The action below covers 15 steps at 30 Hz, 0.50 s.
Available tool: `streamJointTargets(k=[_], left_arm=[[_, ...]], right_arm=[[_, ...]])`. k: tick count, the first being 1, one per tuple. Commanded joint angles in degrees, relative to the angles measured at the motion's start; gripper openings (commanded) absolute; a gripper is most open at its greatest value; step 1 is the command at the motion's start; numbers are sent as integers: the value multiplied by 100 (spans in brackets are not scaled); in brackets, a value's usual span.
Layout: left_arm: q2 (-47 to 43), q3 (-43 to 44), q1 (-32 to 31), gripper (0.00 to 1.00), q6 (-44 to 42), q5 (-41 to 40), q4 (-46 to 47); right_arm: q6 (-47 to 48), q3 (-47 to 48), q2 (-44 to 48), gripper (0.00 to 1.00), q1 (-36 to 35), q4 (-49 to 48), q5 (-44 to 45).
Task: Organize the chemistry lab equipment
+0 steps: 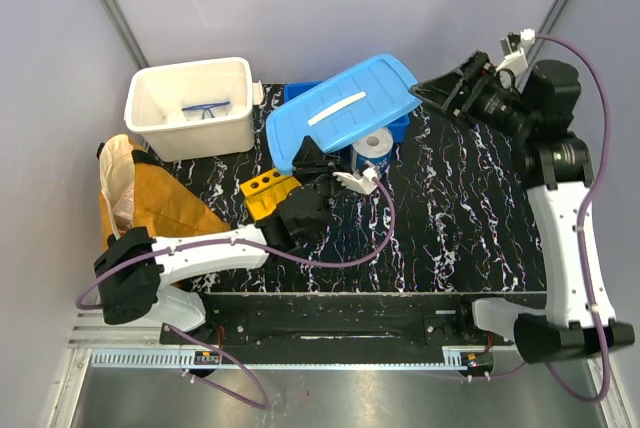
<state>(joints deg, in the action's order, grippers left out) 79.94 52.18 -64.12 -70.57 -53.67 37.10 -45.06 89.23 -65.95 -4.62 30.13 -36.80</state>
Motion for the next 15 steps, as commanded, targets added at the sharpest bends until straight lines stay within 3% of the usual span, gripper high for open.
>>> streamJointTargets(k=[1, 6, 15], left_arm=[[117, -252, 57, 0, -1396, -135, 2062], [373, -499, 92, 0, -2093, 15, 3048], [926, -534, 110, 0, -2945, 260, 4252]], right_arm=[[646, 638, -645, 83, -30, 861, 40], [990, 938, -1235, 81, -30, 1600, 506], [928, 1227, -1859, 77, -30, 1662, 349]])
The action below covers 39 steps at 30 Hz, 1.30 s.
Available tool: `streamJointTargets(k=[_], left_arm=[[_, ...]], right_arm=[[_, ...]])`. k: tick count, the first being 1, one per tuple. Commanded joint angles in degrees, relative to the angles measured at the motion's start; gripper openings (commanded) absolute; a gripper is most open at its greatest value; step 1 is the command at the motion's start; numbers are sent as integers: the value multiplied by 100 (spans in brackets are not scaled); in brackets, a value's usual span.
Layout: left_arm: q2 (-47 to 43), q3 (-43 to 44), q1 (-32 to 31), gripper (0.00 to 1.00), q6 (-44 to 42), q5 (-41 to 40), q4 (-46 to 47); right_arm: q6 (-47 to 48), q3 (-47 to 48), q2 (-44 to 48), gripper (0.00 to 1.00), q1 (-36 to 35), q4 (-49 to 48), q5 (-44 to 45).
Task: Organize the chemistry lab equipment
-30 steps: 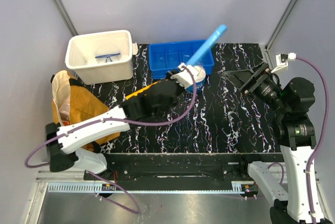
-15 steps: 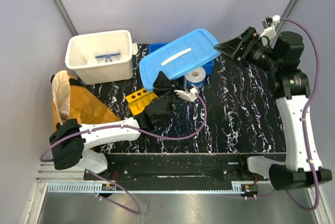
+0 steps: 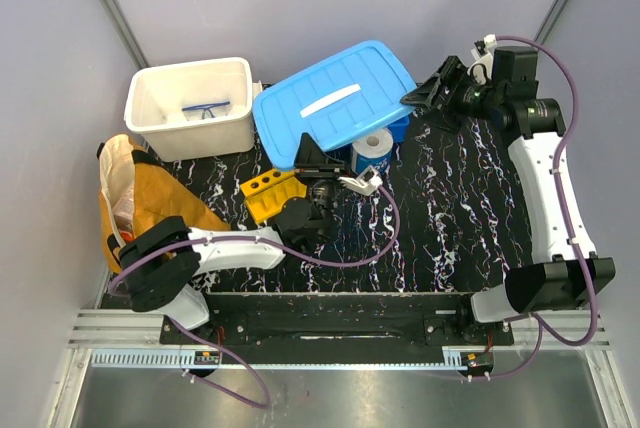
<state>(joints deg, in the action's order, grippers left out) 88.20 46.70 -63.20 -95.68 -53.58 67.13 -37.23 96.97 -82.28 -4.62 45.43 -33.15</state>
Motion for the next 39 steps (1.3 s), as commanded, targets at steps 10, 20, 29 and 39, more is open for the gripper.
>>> streamJointTargets(k=[10, 20, 29, 39], left_arm=[[48, -152, 27, 0, -390, 313, 1223], [30, -284, 36, 0, -381, 463, 1408], [30, -275, 80, 0, -241, 437, 1390], [-856, 6, 483, 93, 2234, -258, -1182]], right_arm=[[243, 648, -684, 59, -56, 159, -175], [-100, 358, -746, 54, -56, -377, -728], [-617, -538, -271, 11, -65, -1227, -789], [-2991, -1901, 169, 0, -65, -5262, -808]])
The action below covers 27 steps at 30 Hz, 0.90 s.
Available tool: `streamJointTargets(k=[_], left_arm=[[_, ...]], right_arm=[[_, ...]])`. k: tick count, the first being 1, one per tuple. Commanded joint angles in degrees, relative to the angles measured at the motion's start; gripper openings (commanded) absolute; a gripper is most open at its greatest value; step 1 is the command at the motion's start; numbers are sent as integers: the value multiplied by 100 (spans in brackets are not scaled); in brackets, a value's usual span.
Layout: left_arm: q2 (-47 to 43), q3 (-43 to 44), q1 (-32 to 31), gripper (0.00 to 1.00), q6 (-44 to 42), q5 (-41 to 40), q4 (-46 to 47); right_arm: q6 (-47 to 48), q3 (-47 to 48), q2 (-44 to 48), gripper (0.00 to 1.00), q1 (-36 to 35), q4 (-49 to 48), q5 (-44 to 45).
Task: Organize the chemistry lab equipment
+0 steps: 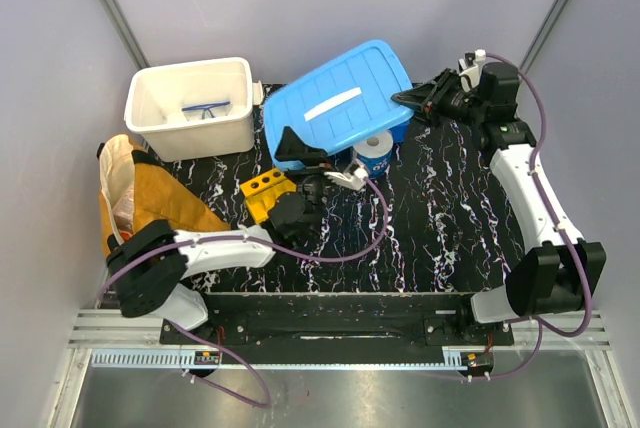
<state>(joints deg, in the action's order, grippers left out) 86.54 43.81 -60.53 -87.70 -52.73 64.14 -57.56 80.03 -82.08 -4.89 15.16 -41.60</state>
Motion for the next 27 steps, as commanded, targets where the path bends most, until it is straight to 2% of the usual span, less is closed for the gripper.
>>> streamJointTargets(k=[1, 3, 4, 8, 11, 13, 17, 22, 24, 27], left_arm=[[-848, 295, 287, 95, 1840, -352, -1260], [-1199, 312, 419, 96, 2666, -308, -2138], [-1358, 356, 498, 96, 3105, -230, -2882], [-2061, 960, 1007, 96, 5380, 428, -5274], [-2352, 1794, 1726, 96, 7025, 1446, -7137], [-2379, 2374, 2288, 96, 7773, 2246, -8010], [-2178, 3430, 3142, 97, 8593, 3118, -9005], [-1589, 4898, 4293, 98, 9901, 3751, -9963], [-1456, 5250, 4584, 98, 10280, 3840, -10070], [-1386, 5549, 4673, 98, 10378, 3534, -10035]], right_arm=[[-950, -164, 114, 0, -39, -2306, 125], [-1055, -128, 35, 0, -39, -2586, 310], [-1186, -137, -26, 0, -39, -2832, 337], [-1618, -23, -325, 0, -100, -3633, 574], [-1548, 275, -606, 0, -293, -3748, 811], [-1539, 478, -843, 0, -477, -3809, 1013], [-1469, 917, -1361, 0, -961, -4003, 1601], [-1319, 1663, -2336, 0, -1821, -4144, 2454], [-1275, 2181, -2863, 0, -2199, -4205, 2709], [-1328, 3173, -3724, 0, -2630, -4170, 2982]])
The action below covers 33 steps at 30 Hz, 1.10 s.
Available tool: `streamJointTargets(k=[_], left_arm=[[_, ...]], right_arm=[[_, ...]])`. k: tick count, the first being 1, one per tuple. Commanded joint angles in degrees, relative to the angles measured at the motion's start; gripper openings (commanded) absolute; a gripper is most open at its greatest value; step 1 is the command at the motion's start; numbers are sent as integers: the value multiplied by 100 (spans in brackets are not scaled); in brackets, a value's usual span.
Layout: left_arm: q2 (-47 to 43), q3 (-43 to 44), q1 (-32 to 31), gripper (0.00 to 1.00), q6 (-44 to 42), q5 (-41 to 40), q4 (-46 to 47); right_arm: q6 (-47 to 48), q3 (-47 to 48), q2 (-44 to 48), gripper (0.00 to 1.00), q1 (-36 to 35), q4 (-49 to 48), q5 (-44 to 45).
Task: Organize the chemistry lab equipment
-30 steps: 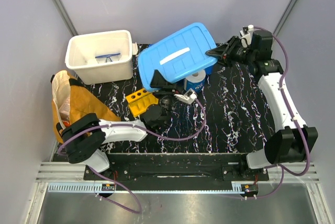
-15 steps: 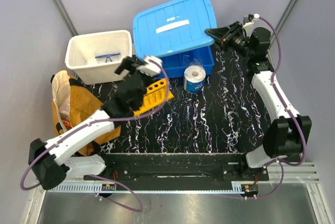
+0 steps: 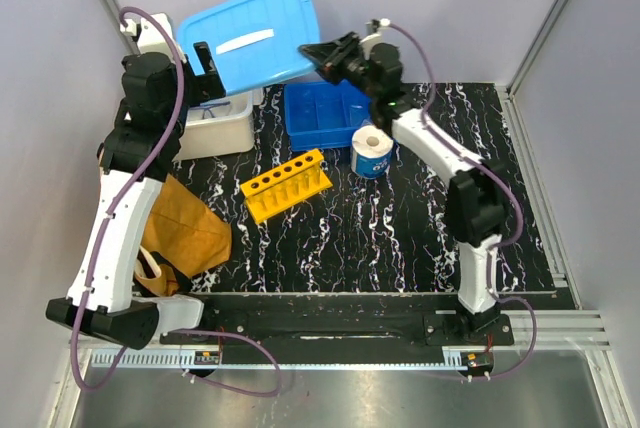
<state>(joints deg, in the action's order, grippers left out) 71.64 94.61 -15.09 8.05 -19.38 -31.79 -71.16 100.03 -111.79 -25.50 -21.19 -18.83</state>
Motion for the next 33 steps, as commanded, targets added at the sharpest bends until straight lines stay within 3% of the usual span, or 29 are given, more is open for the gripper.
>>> streamJointTargets(k=[1, 9, 12, 20, 28, 33], left_arm=[[157, 567, 129, 98, 803, 93, -442], [-17, 463, 129, 98, 751, -110, -495], [-141, 313, 129, 98, 557, -215, -494], [-387, -231, 129, 98, 364, -321, -100], [210, 5, 560, 97, 206, -452, -398], [561, 67, 911, 95, 47, -541, -398]], right_arm=[[14, 1447, -1000, 0, -736, -527, 818], [-109, 4768, -3303, 0, -1440, 702, 1329], [-328, 5517, -3937, 0, -1563, 889, 1566], [-364, 5369, -4281, 0, -1836, 660, 2208], [-433, 5246, -4413, 0, -1915, 765, 2586], [-707, 5378, -4606, 7, -1898, 905, 2577]])
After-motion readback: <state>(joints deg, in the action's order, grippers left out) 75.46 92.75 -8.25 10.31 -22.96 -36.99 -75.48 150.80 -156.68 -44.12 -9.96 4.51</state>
